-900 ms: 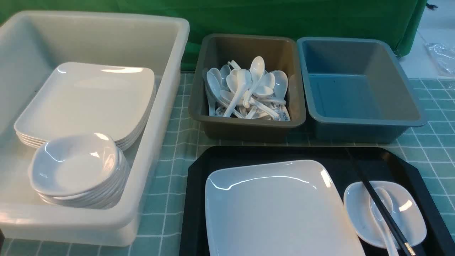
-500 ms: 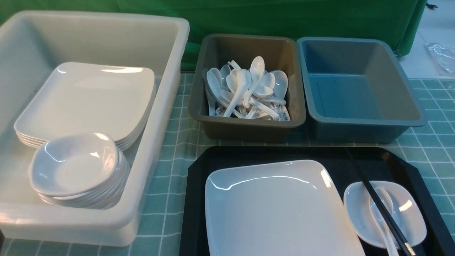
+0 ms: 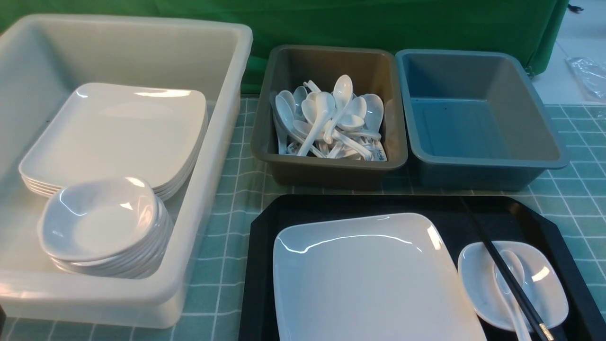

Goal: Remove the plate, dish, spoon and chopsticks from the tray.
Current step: Use the right arm to grab a pair of chopsticks from the plate

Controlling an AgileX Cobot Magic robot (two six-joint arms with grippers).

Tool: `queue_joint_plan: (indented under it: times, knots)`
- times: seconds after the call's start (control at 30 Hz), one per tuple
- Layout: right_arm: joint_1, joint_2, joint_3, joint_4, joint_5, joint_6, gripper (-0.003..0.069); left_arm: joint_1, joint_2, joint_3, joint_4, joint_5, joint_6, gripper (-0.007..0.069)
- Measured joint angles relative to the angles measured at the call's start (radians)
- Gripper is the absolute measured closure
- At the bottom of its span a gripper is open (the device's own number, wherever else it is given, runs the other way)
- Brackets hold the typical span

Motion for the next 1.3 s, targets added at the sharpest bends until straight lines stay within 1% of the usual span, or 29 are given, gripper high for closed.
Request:
queue_joint_plan:
  times: [0.23, 0.3, 0.33, 0.4, 0.47, 0.53, 0.57, 0.63, 0.73, 0.83, 0.9, 0.93, 0.97, 1.03, 1.1, 1.13, 1.17, 1.2, 1.27, 1.3]
  knots:
    - [0.0, 0.0, 0.0, 0.0, 0.0, 0.0, 0.0417, 0.0, 0.0, 0.0, 0.0, 0.0, 0.0, 0.0591]
    - [0.0, 0.0, 0.0, 0.0, 0.0, 0.0, 0.0417, 0.0, 0.0, 0.0, 0.004, -0.01, 0.015, 0.0591]
    - [0.0, 0.0, 0.0, 0.0, 0.0, 0.0, 0.0417, 0.0, 0.0, 0.0, -0.007, -0.045, 0.017, 0.0591]
    - [0.0, 0.0, 0.0, 0.0, 0.0, 0.0, 0.0417, 0.0, 0.0, 0.0, -0.081, -0.127, -0.036, 0.0591]
    - [0.0, 0.0, 0.0, 0.0, 0.0, 0.0, 0.0417, 0.0, 0.0, 0.0, -0.203, -0.212, -0.107, 0.0591]
    - [0.0, 0.0, 0.0, 0.0, 0.0, 0.0, 0.0417, 0.0, 0.0, 0.0, -0.358, -0.325, -0.225, 0.0591]
    - [0.0, 0.0, 0.0, 0.0, 0.0, 0.0, 0.0417, 0.0, 0.0, 0.0, -0.395, -0.361, -0.25, 0.0591]
    - [0.0, 0.0, 0.0, 0.0, 0.0, 0.0, 0.0417, 0.0, 0.0, 0.0, -0.409, -0.41, -0.269, 0.0591]
    - [0.0, 0.0, 0.0, 0.0, 0.0, 0.0, 0.0417, 0.0, 0.0, 0.0, -0.384, -0.461, -0.286, 0.0591]
    - [0.0, 0.0, 0.0, 0.0, 0.0, 0.0, 0.0417, 0.0, 0.0, 0.0, -0.331, -0.495, -0.379, 0.0591]
    - [0.0, 0.0, 0.0, 0.0, 0.0, 0.0, 0.0417, 0.0, 0.0, 0.0, -0.243, -0.52, -0.481, 0.0591]
    - [0.0, 0.0, 0.0, 0.0, 0.0, 0.0, 0.0417, 0.0, 0.0, 0.0, -0.23, -0.52, -0.492, 0.0591]
    - [0.0, 0.0, 0.0, 0.0, 0.0, 0.0, 0.0417, 0.0, 0.001, -0.013, -0.095, -0.519, -0.593, 0.0591]
    - [0.0, 0.0, 0.0, 0.0, 0.0, 0.0, 0.0417, 0.0, 0.03, -0.057, 0.145, -0.517, -0.722, 0.0591]
    - [0.0, 0.0, 0.0, 0.0, 0.0, 0.0, 0.0417, 0.0, 0.094, -0.131, 0.427, -0.525, -0.932, 0.0591]
    - [0.0, 0.0, 0.0, 0.0, 0.0, 0.0, 0.0417, 0.0, 0.148, -0.163, 0.596, -0.539, -1.028, 0.0591]
    - [0.0, 0.0, 0.0, 0.0, 0.0, 0.0, 0.0417, 0.0, 0.158, -0.169, 0.623, -0.542, -1.047, 0.0591]
    - [0.0, 0.0, 0.0, 0.0, 0.0, 0.0, 0.0417, -0.001, 0.197, -0.192, 0.729, -0.557, -1.142, 0.0591]
    - [0.0, 0.0, 0.0, 0.0, 0.0, 0.0, 0.0417, -0.025, 0.326, -0.253, 1.014, -0.599, -1.327, 0.0591]
    - [0.0, 0.0, 0.0, 0.0, 0.0, 0.0, 0.0417, -0.051, 0.368, -0.271, 1.094, -0.609, -1.376, 0.0591]
